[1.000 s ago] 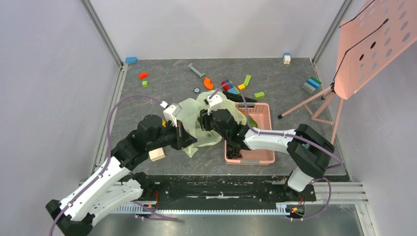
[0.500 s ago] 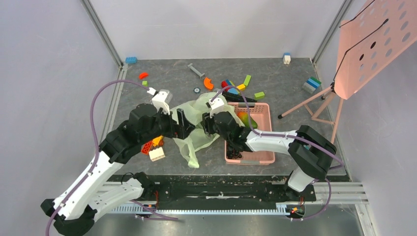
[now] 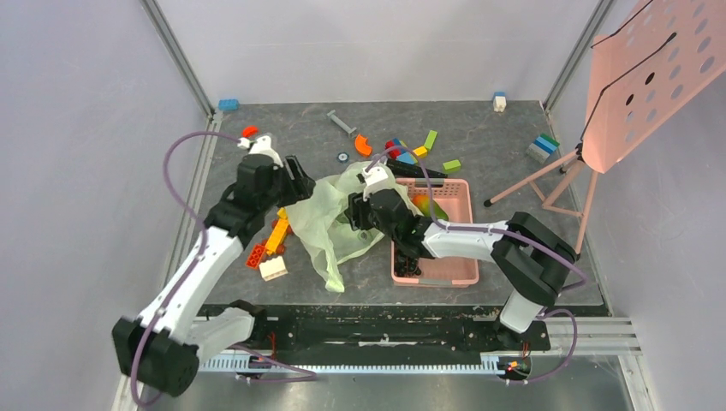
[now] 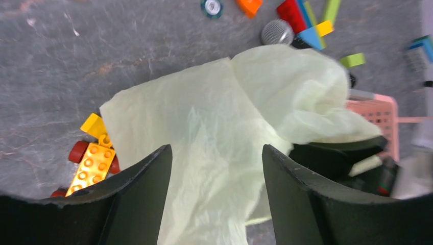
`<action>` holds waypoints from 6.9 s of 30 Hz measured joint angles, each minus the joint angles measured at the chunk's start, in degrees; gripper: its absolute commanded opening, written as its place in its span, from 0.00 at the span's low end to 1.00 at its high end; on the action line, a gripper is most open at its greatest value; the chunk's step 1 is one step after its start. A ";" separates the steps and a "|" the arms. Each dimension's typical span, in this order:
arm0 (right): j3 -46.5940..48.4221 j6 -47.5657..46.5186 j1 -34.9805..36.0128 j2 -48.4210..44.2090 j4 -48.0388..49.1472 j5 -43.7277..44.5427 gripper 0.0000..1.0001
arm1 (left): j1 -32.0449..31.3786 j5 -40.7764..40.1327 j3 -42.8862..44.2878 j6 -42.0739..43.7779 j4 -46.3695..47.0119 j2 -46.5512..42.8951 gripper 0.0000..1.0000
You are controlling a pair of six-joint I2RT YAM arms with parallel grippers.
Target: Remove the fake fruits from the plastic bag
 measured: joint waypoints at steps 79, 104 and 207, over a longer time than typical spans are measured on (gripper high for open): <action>23.74 -1.99 -4.76 25.75 -1.20 -10.67 0.86 | 8.50 2.62 -12.44 -8.52 35.71 36.59 0.02; 8.35 -5.64 -6.12 10.32 4.33 -9.79 0.57 | 8.66 4.09 -13.18 -9.55 36.06 33.79 0.02; 20.24 -4.00 -7.67 24.46 4.81 -26.51 0.93 | 9.68 8.74 -5.27 -15.13 41.24 45.31 0.02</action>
